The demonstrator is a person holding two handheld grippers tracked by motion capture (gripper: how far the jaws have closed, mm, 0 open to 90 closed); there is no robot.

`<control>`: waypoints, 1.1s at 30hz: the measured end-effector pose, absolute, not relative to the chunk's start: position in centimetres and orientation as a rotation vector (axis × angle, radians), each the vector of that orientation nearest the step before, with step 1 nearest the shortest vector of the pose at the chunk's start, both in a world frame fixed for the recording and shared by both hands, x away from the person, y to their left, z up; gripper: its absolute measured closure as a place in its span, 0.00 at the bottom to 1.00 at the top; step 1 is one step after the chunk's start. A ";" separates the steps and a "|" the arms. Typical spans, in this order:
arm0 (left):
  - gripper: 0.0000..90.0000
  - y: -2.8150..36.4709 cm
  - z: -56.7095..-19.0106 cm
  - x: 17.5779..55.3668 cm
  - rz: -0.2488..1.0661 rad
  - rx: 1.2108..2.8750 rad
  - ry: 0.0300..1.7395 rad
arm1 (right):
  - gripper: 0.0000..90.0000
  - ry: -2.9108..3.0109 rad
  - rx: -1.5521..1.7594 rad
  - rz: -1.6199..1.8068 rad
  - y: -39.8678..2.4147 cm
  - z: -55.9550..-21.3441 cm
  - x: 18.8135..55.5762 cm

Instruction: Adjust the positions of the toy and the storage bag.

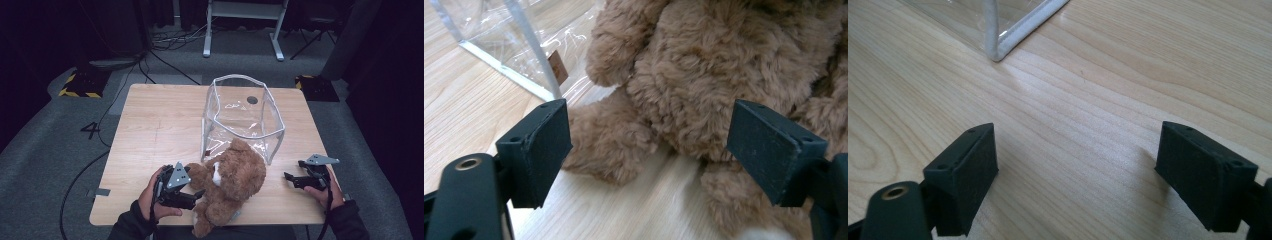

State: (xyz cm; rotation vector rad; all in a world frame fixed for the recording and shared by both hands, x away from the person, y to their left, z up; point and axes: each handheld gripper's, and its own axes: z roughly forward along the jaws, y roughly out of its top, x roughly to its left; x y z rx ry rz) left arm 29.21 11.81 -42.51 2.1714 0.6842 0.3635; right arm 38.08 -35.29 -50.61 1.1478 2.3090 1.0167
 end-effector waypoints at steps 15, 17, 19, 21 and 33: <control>0.20 8.7 -42.7 30.1 0.277 2.185 0.587 | 0.18 2.310 1.146 1.017 -35.3 -50.6 38.1; 0.19 8.4 -42.7 30.3 0.272 2.187 0.577 | 0.18 2.310 1.147 1.017 -35.3 -50.6 38.1; 0.19 8.1 -42.7 30.5 0.258 2.184 0.568 | 0.18 2.311 1.146 1.017 -35.3 -50.6 38.1; 0.18 7.9 -42.7 30.7 0.248 2.180 0.560 | 0.18 2.311 1.146 1.017 -35.3 -50.6 38.1; 0.18 7.2 -42.4 30.5 0.201 2.152 0.514 | 0.18 2.310 1.149 1.018 -35.3 -50.6 38.1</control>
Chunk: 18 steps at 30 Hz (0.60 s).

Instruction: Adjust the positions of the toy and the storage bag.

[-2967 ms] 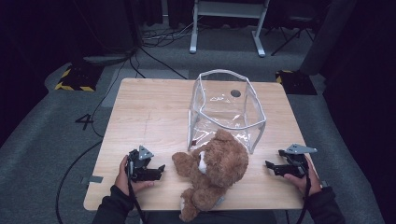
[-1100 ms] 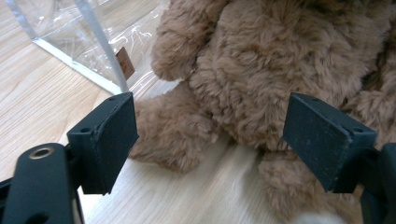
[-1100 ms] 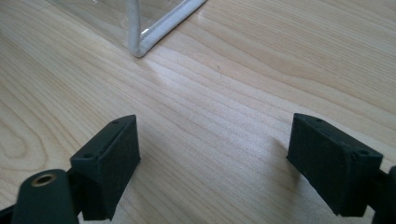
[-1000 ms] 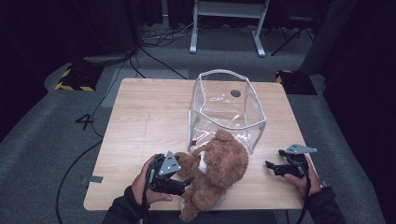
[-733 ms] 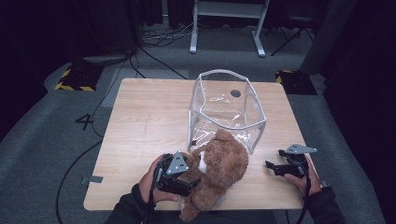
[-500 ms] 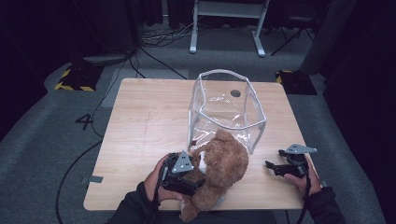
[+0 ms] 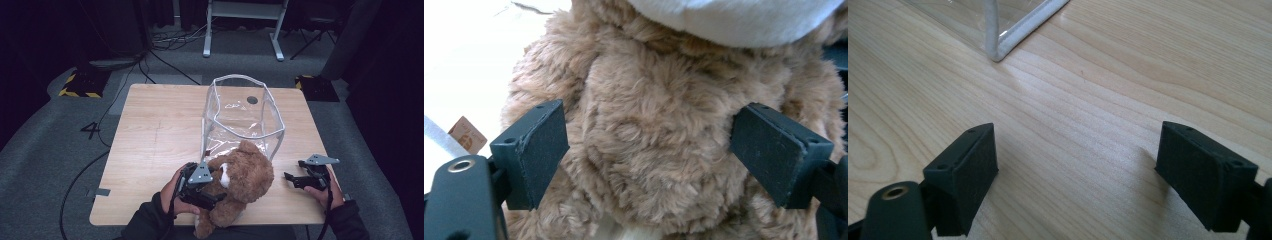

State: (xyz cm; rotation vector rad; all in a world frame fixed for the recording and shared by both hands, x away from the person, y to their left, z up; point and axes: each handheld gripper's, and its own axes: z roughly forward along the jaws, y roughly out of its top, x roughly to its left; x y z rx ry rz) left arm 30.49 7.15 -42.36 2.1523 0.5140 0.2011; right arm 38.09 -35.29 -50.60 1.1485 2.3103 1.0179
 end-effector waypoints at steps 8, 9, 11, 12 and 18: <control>0.18 7.2 -41.2 29.6 0.192 2.116 0.463 | 0.18 2.311 1.148 1.018 -35.3 -50.6 38.1; 0.18 7.1 -41.1 29.5 0.188 2.110 0.455 | 0.18 2.311 1.148 1.018 -35.3 -50.6 38.1; 0.17 6.6 -41.0 29.4 0.204 2.116 0.443 | 0.18 2.310 1.148 1.018 -35.3 -50.6 38.1; 0.18 6.2 -41.0 29.5 0.220 2.126 0.452 | 0.18 2.310 1.149 1.018 -35.3 -50.6 38.1; 0.17 5.1 -41.4 30.2 0.220 2.125 0.456 | 0.18 2.313 1.146 1.016 -35.3 -50.6 38.1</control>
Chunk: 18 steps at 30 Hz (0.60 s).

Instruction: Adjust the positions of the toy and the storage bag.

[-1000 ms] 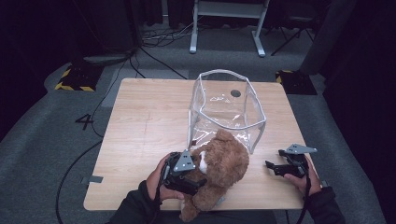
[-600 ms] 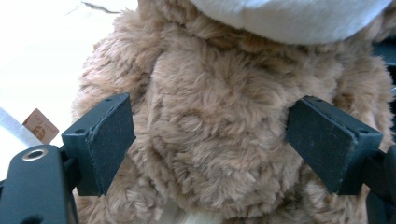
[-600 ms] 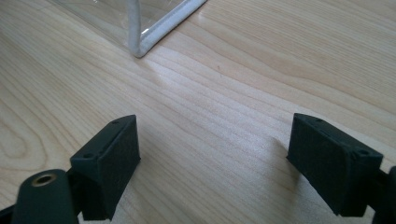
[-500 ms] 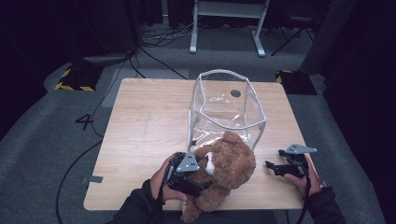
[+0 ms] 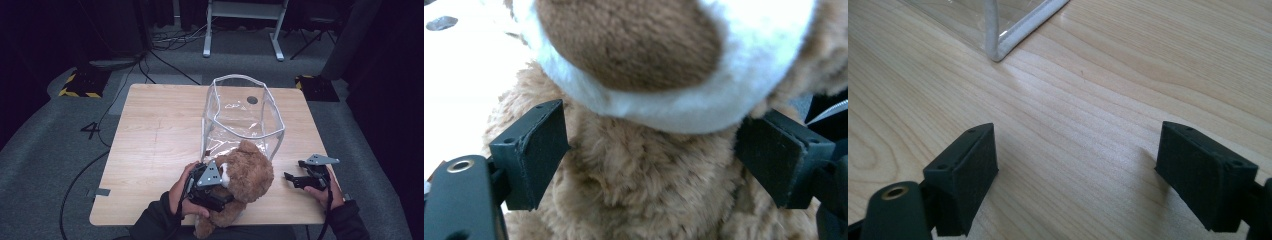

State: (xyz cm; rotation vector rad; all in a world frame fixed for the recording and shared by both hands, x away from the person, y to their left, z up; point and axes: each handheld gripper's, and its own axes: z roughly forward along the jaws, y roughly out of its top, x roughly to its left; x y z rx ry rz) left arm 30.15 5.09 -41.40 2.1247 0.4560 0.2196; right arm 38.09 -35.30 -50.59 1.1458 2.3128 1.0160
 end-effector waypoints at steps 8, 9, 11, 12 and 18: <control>0.19 4.9 -42.5 30.7 0.161 2.104 0.461 | 0.18 2.310 1.148 1.018 -35.3 -50.6 38.1; 0.21 4.9 -42.6 30.7 0.160 2.106 0.453 | 0.18 2.311 1.148 1.018 -35.3 -50.6 38.1; 0.26 4.9 -42.7 30.7 0.174 2.105 0.448 | 0.18 2.311 1.149 1.017 -35.3 -50.6 38.1; 0.30 5.0 -42.8 30.7 0.177 2.106 0.449 | 0.18 2.310 1.148 1.018 -35.3 -50.6 38.1; 0.55 5.5 -43.0 31.0 0.194 2.113 0.437 | 0.18 2.310 1.146 1.017 -35.3 -50.6 38.1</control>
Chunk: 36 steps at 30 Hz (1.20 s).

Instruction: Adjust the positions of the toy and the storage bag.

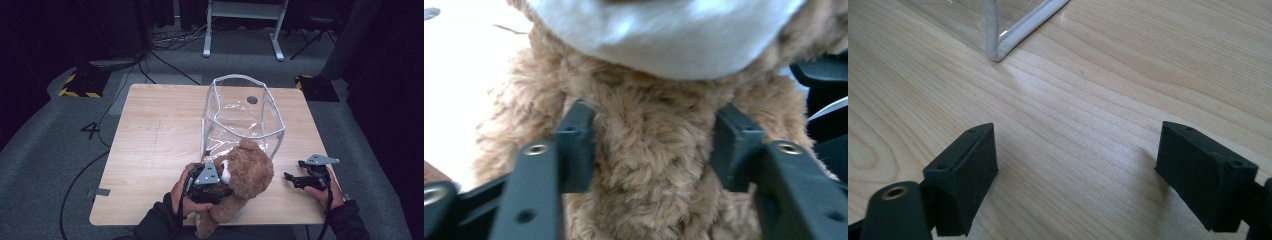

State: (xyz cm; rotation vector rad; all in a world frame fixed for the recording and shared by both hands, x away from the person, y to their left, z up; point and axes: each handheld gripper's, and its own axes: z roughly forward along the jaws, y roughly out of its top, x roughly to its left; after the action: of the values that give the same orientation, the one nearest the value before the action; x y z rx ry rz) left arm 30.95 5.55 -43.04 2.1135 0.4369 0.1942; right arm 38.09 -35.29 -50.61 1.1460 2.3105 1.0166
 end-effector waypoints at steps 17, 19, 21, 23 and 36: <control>0.85 8.6 -43.6 30.5 0.245 2.053 0.435 | 0.34 2.312 1.074 1.120 -35.2 -48.7 37.4; 0.86 8.9 -43.6 30.5 0.244 2.048 0.432 | 0.37 2.295 1.027 1.160 -34.9 -47.5 37.2; 0.88 9.1 -43.7 30.4 0.250 2.042 0.437 | 0.40 2.276 0.975 1.188 -34.6 -46.0 36.8; 0.90 9.2 -43.8 30.4 0.257 2.038 0.434 | 0.43 2.263 0.913 1.226 -34.3 -44.4 36.4; 0.95 10.4 -43.9 30.3 0.280 2.007 0.449 | 0.53 2.183 0.554 1.348 -30.7 -34.3 35.9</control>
State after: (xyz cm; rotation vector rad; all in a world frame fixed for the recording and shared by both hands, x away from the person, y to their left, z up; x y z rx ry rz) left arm 30.30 10.42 -43.86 2.0068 0.4488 0.2802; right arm 35.86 -30.72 -34.28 0.5535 2.1829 1.3476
